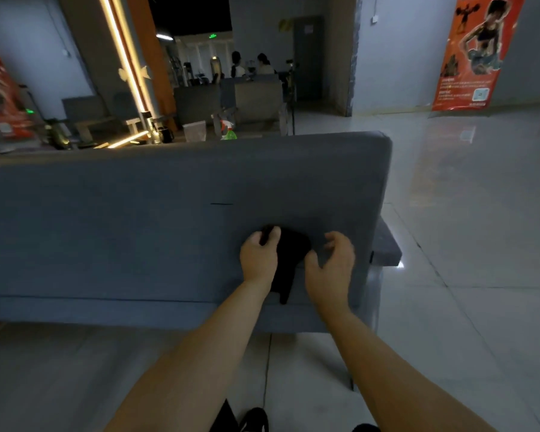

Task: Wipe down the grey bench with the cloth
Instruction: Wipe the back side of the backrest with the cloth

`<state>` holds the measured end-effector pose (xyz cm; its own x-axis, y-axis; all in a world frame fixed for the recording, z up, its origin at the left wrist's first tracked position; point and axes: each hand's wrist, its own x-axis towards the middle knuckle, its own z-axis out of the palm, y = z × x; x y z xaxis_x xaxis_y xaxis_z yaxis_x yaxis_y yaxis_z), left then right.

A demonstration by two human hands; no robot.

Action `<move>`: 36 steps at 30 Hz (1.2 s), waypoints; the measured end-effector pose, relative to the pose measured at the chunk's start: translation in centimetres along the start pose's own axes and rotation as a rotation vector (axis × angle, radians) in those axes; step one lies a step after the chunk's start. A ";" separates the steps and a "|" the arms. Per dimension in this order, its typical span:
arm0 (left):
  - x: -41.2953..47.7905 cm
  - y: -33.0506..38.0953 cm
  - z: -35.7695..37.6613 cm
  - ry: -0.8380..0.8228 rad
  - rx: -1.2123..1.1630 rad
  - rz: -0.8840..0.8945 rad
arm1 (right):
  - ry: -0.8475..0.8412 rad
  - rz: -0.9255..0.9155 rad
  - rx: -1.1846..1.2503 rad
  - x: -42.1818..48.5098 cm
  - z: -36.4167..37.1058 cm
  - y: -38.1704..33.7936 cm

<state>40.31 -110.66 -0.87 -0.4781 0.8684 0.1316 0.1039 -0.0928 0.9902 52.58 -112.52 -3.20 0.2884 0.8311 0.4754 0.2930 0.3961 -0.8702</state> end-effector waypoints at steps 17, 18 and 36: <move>-1.5 3.1 -19.8 0.277 0.308 0.070 | -0.563 0.075 0.177 -5.1 14.7 -12.7; -1.2 2.7 -20.8 0.302 0.346 0.065 | -0.542 0.088 0.186 -5.3 15.6 -13.2; 2.1 2.9 -16.9 0.183 0.047 0.210 | -0.447 0.009 -0.006 -1.7 12.9 -13.2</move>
<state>24.88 -117.28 3.05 -0.5910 0.7295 0.3444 0.2561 -0.2352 0.9376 36.45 -114.09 5.86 -0.1308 0.9221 0.3641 0.2981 0.3869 -0.8726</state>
